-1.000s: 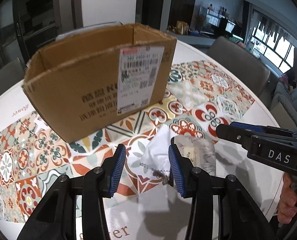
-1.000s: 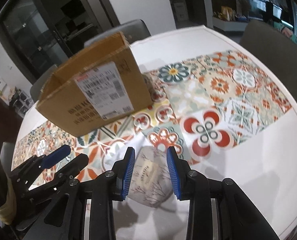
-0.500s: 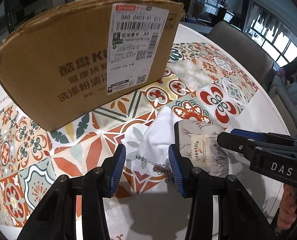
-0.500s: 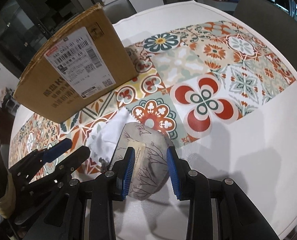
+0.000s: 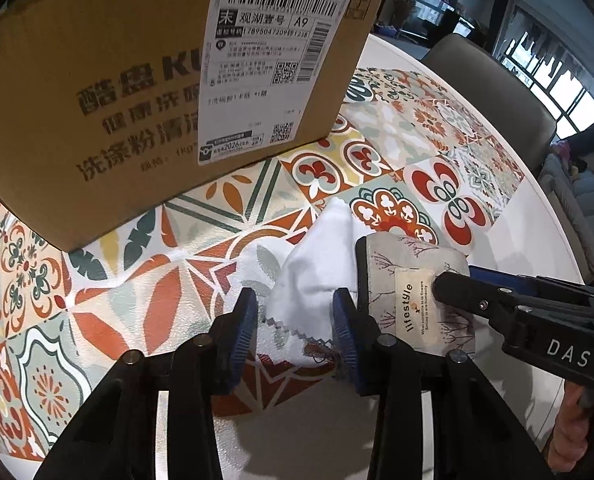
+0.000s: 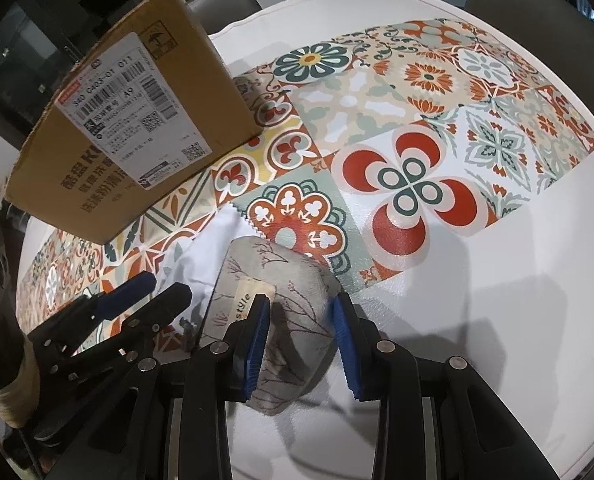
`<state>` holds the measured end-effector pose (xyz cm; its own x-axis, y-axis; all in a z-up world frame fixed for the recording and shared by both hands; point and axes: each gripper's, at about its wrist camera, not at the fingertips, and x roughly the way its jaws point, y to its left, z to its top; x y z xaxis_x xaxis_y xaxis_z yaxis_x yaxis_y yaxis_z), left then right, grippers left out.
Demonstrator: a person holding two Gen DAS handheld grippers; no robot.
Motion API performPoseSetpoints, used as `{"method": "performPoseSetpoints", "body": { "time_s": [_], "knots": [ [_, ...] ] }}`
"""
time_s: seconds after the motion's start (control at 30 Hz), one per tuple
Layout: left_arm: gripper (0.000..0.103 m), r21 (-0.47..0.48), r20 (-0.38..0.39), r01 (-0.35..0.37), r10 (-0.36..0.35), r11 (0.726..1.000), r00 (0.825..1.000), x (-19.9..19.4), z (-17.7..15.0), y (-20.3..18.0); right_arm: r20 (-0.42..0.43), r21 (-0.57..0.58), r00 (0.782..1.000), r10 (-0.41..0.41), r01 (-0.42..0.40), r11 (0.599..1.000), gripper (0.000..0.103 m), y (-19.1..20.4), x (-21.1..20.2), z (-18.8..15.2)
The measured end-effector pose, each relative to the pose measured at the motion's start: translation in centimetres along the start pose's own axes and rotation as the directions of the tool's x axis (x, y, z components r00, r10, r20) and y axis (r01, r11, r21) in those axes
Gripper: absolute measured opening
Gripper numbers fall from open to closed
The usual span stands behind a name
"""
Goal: Organize soft objects
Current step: 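Grasp the white cloth with the left tool while the right tool grasps the patterned pouch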
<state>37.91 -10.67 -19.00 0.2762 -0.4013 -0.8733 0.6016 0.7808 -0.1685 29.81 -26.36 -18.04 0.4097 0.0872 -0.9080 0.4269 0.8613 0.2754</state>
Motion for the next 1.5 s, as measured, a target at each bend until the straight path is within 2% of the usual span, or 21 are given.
{"method": "performPoseSetpoints", "body": {
  "time_s": [0.4, 0.53, 0.63, 0.77, 1.13, 1.5],
  "knots": [
    [0.011, -0.033, -0.005, 0.028, -0.028, 0.999, 1.0, 0.7, 0.0, -0.1, -0.024, 0.016, 0.999, 0.022, -0.021, 1.0, 0.035, -0.3, 1.0, 0.0],
    [0.006, -0.034, -0.004, 0.029, -0.029, 0.999, 1.0, 0.7, -0.1, -0.3, -0.017, 0.0, 0.999, 0.036, -0.036, 0.999, 0.028, -0.1, 1.0, 0.0],
    [0.006, -0.023, 0.002, 0.022, -0.022, 0.999, 1.0, 0.4, -0.1, -0.6, -0.003, -0.016, 0.999, 0.042, -0.042, 0.999, 0.018, 0.0, 0.6, -0.1],
    [0.006, -0.024, 0.03, 0.013, -0.012, 1.0, 0.999, -0.8, -0.1, -1.0, 0.029, -0.03, 0.998, 0.058, -0.057, 0.998, 0.013, 0.2, -0.6, 0.1],
    [0.005, -0.039, 0.127, -0.025, 0.03, 0.999, 0.991, -5.3, -0.2, -1.5, 0.117, -0.07, 0.991, 0.067, -0.059, 0.996, 0.011, 1.0, -4.2, 0.3],
    [0.005, -0.038, 0.225, -0.07, 0.076, 0.997, 0.971, -9.5, 0.1, -2.2, 0.193, -0.14, 0.978, 0.081, -0.054, 0.989, 0.01, 2.4, -7.3, 0.6]
  ]
}}
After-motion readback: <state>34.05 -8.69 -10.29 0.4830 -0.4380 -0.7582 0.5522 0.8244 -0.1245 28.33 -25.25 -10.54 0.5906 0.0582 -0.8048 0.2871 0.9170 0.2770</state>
